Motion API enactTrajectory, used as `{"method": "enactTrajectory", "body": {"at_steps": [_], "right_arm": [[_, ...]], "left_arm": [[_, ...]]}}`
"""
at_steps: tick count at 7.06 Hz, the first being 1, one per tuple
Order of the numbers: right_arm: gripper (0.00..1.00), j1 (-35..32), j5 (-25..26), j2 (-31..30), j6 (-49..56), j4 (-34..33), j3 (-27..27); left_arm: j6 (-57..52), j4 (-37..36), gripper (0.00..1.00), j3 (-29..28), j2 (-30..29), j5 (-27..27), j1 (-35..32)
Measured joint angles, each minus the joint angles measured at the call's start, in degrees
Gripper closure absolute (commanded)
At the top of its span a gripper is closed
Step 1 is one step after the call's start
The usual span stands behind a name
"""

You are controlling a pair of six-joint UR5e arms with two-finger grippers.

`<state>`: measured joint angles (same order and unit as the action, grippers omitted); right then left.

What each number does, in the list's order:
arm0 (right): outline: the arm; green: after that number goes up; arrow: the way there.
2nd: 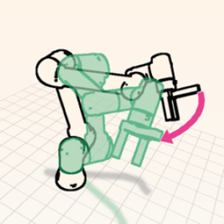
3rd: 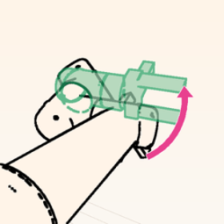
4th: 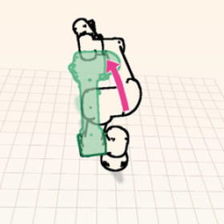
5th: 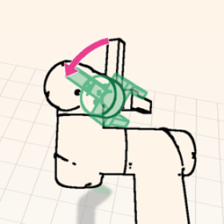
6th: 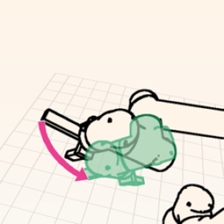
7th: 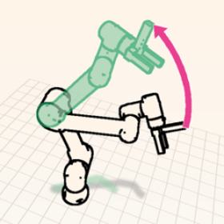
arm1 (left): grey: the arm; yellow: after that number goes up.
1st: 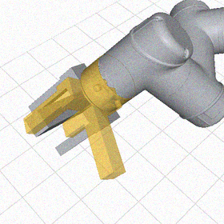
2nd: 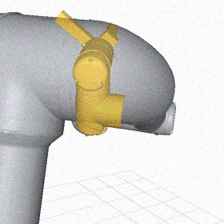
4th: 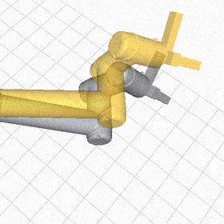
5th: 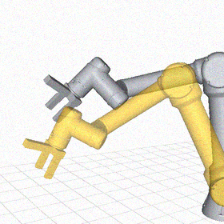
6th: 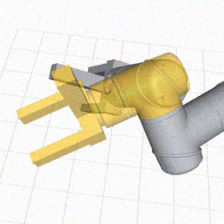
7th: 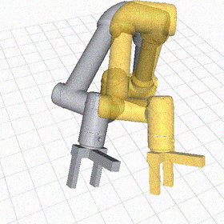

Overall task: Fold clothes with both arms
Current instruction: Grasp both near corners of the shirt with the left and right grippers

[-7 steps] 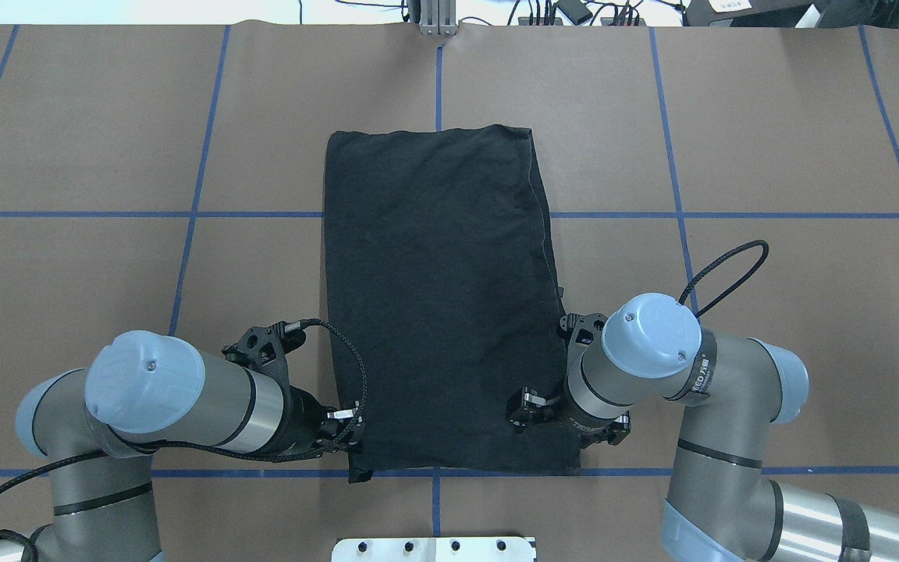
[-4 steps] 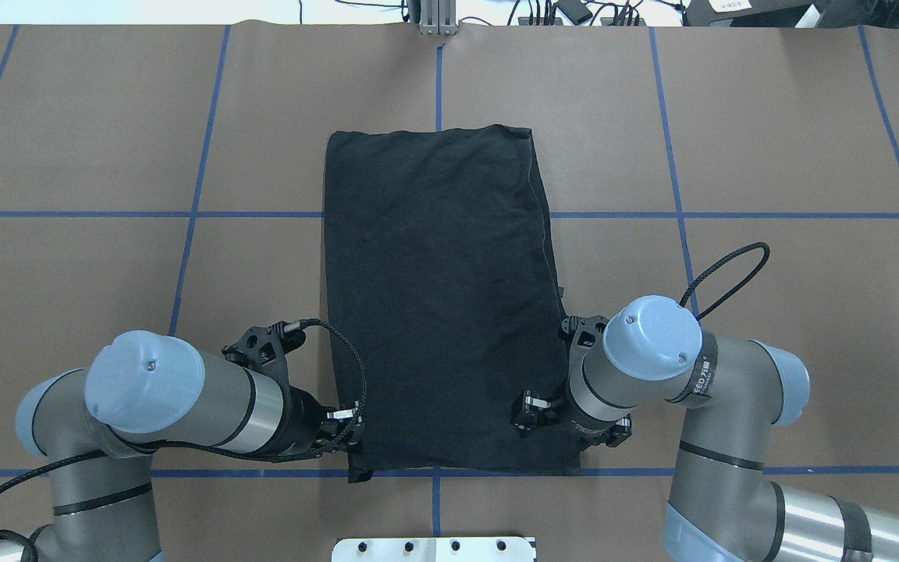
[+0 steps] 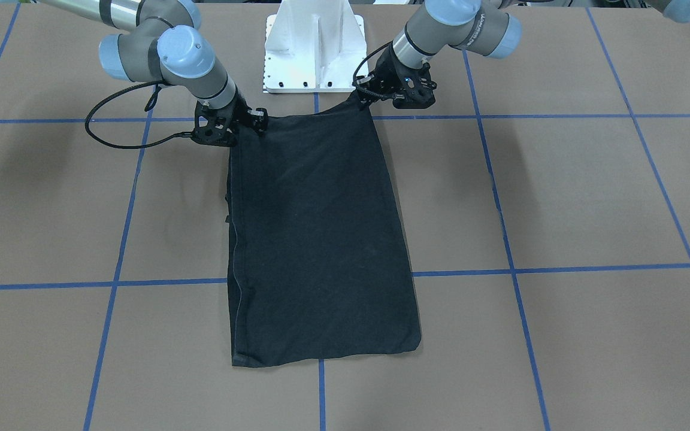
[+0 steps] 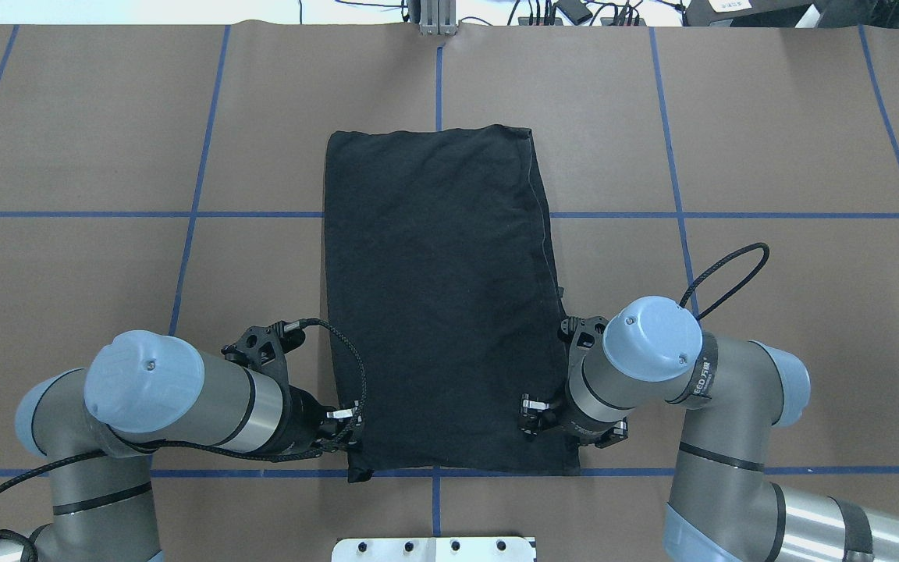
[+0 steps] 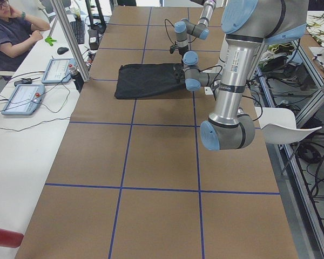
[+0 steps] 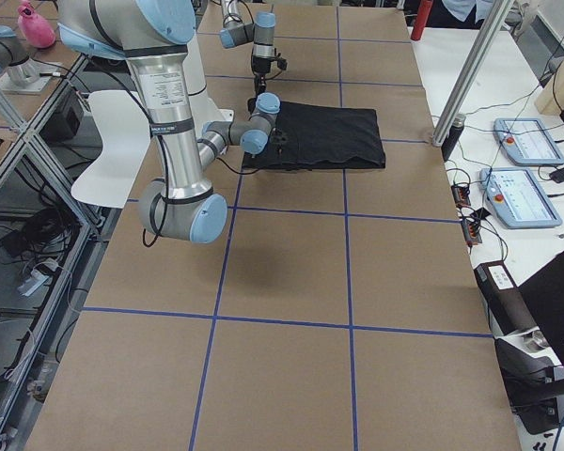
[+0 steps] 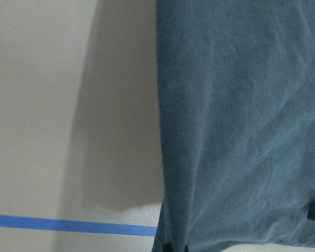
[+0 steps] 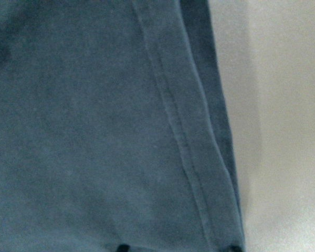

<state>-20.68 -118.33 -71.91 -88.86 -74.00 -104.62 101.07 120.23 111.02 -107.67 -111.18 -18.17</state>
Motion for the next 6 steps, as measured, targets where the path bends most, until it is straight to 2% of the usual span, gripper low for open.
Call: {"method": "enactTrajectory", "body": {"at_steps": [1, 2, 3, 4, 6], "right_arm": [[0.57, 0.1, 0.1, 0.0, 0.0, 0.0, 0.0], [0.42, 0.0, 0.1, 0.0, 0.0, 0.0, -0.1], [0.42, 0.0, 0.1, -0.2, 0.0, 0.0, -0.4], [0.23, -0.1, 0.0, -0.5, 0.0, 0.0, -0.8], [0.22, 0.1, 0.1, -1.3, 0.0, 0.0, -1.1]], "left_arm": [[0.0, 0.0, 1.0, 0.0, 0.0, 0.0, 0.0], [0.0, 0.0, 1.0, 0.0, 0.0, 0.0, 0.0], [0.0, 0.0, 1.0, 0.0, 0.0, 0.0, 0.0], [0.0, 0.0, 1.0, 0.0, 0.0, 0.0, 0.0], [0.1, 0.0, 1.0, 0.1, 0.0, 0.0, 0.0]]}}
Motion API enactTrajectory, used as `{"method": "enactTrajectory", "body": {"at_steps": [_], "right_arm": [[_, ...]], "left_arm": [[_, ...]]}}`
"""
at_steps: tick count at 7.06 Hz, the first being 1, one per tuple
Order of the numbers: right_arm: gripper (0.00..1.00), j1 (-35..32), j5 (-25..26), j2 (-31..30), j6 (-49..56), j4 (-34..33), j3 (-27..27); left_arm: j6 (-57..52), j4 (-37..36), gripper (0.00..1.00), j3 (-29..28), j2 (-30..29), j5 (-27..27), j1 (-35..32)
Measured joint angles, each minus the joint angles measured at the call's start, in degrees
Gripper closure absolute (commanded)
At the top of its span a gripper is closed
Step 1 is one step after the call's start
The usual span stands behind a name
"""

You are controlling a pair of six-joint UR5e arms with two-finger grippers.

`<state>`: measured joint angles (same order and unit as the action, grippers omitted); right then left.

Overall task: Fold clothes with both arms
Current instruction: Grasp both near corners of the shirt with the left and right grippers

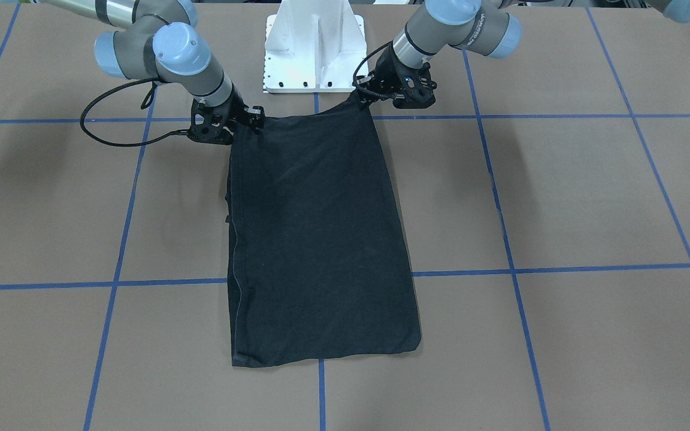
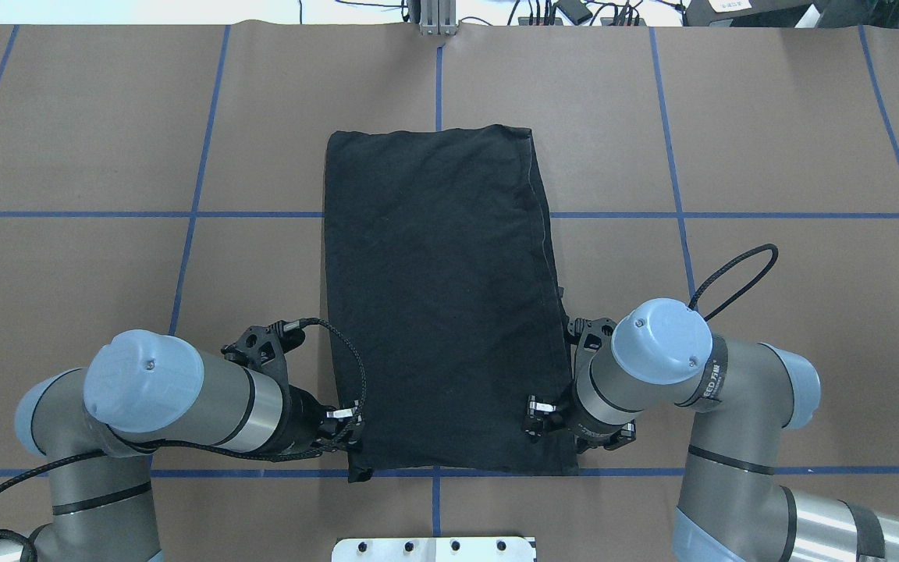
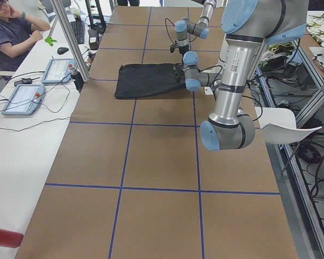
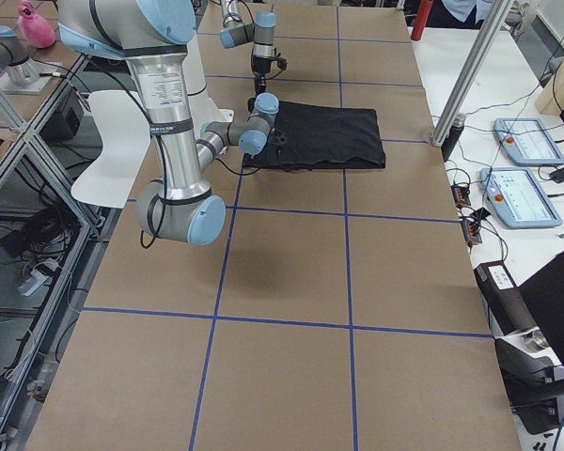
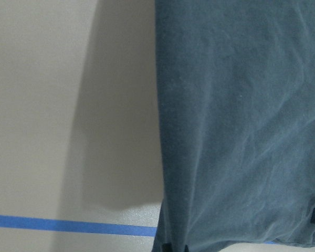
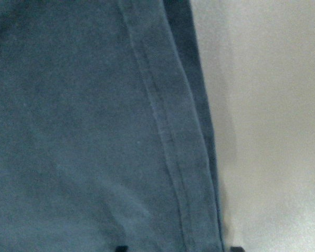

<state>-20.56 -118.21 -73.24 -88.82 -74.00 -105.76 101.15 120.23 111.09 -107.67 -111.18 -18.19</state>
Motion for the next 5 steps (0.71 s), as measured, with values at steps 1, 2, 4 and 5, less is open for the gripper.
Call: {"method": "enactTrajectory", "body": {"at_steps": [1, 2, 4, 5], "right_arm": [[0.23, 0.3, 0.0, -0.2, 0.0, 0.0, 0.0], [0.24, 0.7, 0.1, -0.2, 0.0, 0.0, 0.0], [0.47, 1.2, 0.1, -0.2, 0.0, 0.0, 0.0], [0.59, 1.3, 0.0, -0.2, 0.0, 0.0, 0.0]], "left_arm": [[0.0, 0.0, 1.0, 0.0, 0.0, 0.0, 0.0], [0.1, 0.0, 1.0, 0.1, 0.0, 0.0, 0.0], [0.1, 0.0, 1.0, 0.1, 0.0, 0.0, 0.0], [0.1, 0.0, 1.0, 0.1, 0.0, 0.0, 0.0]]}}
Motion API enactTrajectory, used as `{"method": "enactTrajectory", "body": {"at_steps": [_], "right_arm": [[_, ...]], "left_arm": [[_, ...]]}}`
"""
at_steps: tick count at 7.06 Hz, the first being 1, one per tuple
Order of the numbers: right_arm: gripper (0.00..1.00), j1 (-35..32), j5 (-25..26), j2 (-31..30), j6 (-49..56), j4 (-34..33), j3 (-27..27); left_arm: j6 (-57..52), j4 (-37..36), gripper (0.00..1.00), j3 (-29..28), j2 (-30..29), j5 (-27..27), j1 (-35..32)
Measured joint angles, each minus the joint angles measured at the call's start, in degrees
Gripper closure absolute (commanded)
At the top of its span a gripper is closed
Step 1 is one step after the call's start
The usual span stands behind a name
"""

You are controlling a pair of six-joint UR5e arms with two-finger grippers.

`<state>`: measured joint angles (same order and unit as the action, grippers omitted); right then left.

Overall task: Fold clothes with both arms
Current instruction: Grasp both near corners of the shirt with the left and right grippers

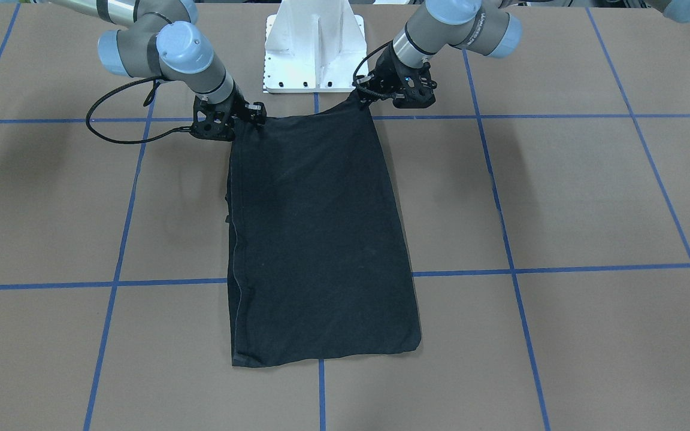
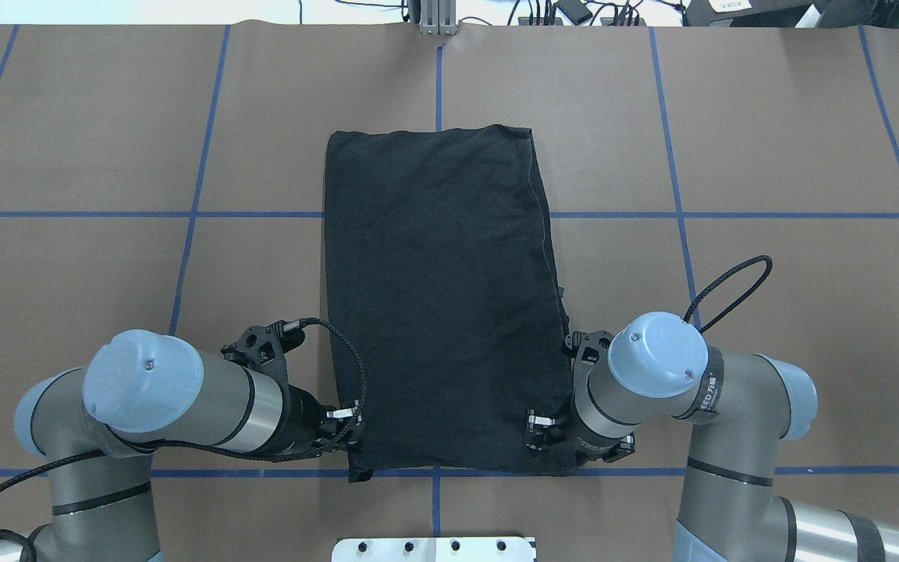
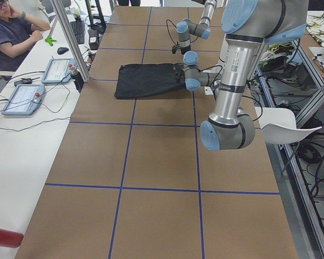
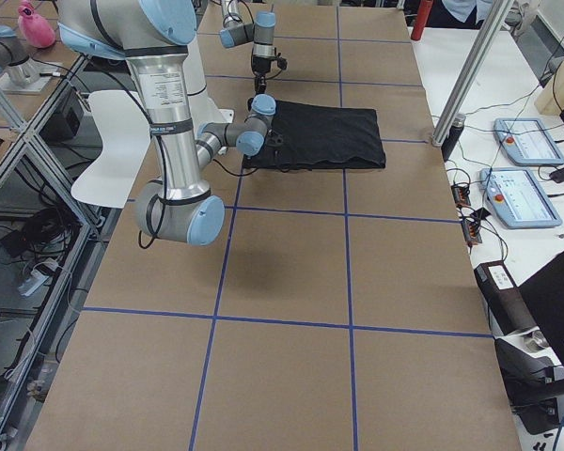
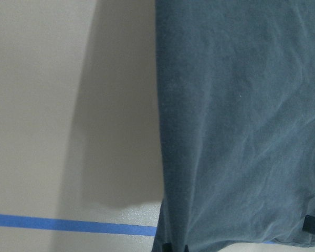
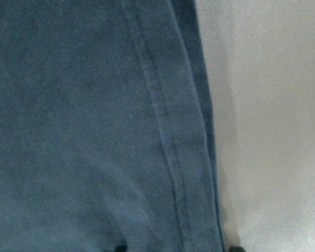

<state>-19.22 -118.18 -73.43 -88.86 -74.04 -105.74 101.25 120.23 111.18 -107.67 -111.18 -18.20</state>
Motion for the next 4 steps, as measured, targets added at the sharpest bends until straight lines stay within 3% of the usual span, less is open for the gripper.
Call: {"method": "enactTrajectory", "body": {"at_steps": [2, 4], "right_arm": [[0.95, 0.0, 0.0, 0.1, 0.0, 0.0, 0.0], [1.0, 0.1, 0.3, 0.2, 0.0, 0.1, -0.2]], "left_arm": [[0.0, 0.0, 1.0, 0.0, 0.0, 0.0, 0.0], [0.0, 0.0, 1.0, 0.0, 0.0, 0.0, 0.0]]}}
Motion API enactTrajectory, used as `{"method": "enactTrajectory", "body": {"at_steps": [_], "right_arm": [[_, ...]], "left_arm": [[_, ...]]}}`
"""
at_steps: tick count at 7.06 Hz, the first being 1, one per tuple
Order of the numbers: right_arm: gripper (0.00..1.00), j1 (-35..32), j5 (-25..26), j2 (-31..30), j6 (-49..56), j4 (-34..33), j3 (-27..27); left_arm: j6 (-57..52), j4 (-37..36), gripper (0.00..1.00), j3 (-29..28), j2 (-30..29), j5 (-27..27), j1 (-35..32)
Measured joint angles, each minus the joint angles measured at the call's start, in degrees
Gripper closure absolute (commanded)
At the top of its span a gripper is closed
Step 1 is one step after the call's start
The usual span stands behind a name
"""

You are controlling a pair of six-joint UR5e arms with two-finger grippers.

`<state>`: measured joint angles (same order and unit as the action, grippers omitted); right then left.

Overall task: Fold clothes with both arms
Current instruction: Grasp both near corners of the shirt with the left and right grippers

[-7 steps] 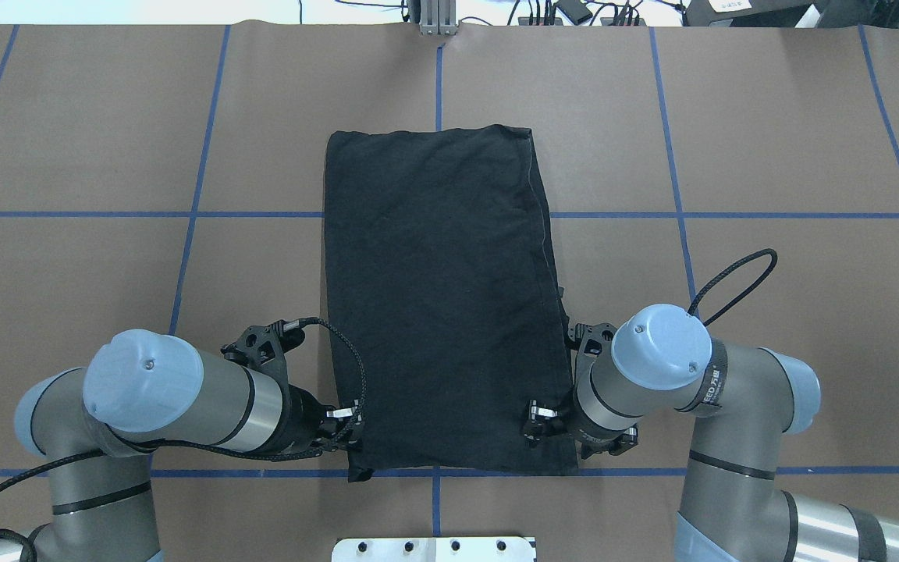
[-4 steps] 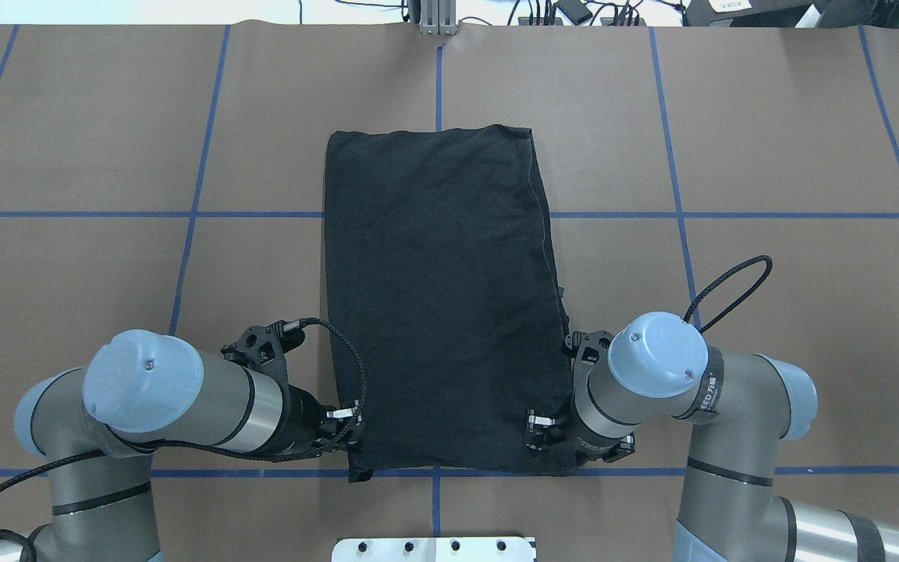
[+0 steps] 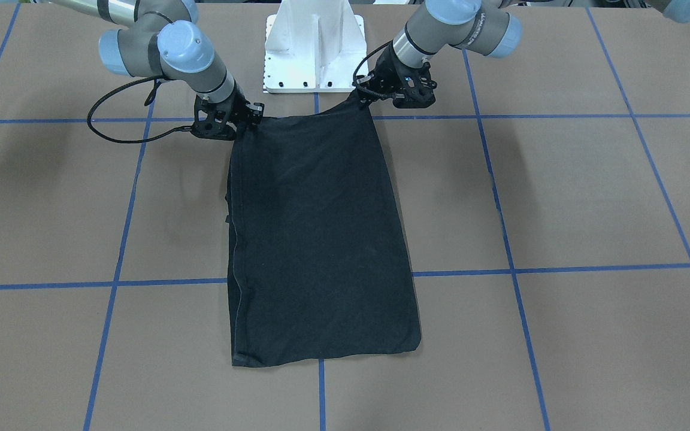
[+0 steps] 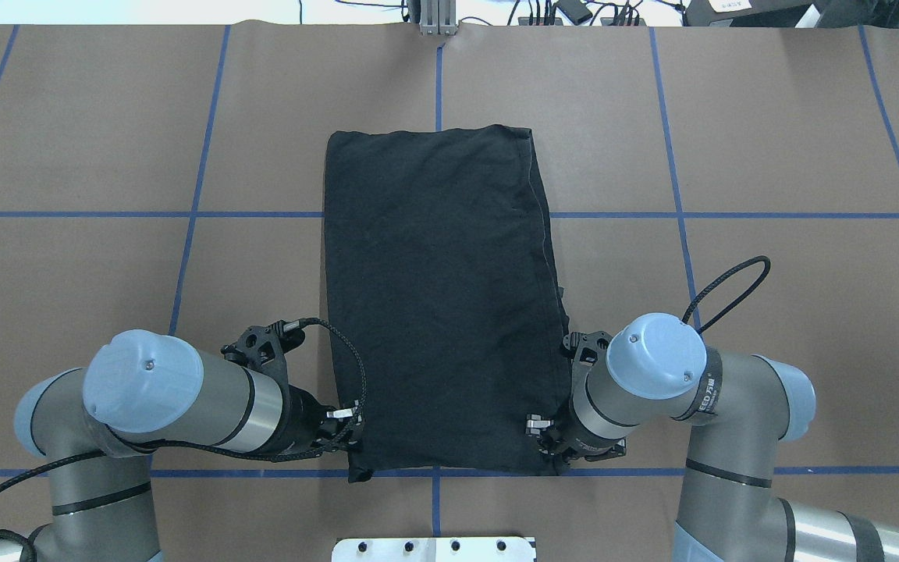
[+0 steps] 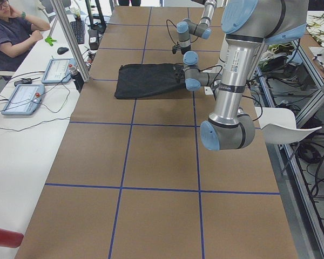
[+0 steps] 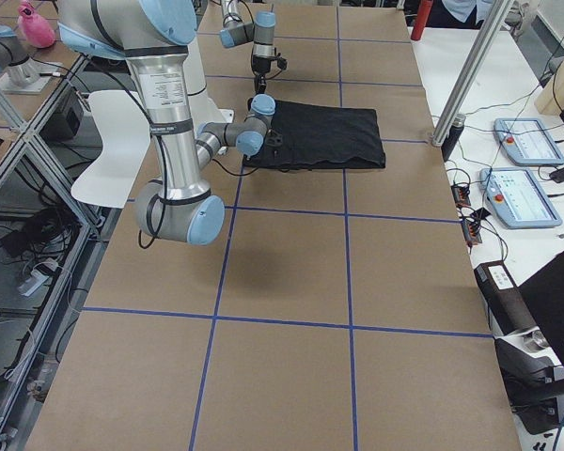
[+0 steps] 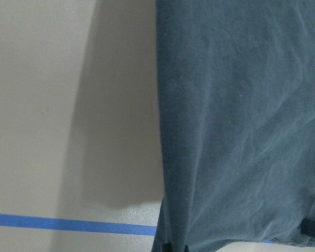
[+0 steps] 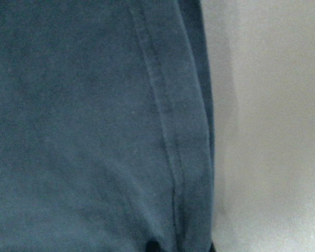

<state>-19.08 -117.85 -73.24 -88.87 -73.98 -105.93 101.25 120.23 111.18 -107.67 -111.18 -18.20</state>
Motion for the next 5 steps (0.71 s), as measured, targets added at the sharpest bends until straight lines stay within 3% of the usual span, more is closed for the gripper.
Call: {"method": "enactTrajectory", "body": {"at_steps": [2, 5], "right_arm": [[1.0, -0.1, 0.9, 0.0, -0.5, 0.2, -1.2], [1.0, -0.8, -1.8, -0.9, -1.3, 0.2, -3.8]], "left_arm": [[0.0, 0.0, 1.0, 0.0, 0.0, 0.0, -0.1], [0.0, 0.0, 1.0, 1.4, 1.5, -0.1, -0.1]]}}
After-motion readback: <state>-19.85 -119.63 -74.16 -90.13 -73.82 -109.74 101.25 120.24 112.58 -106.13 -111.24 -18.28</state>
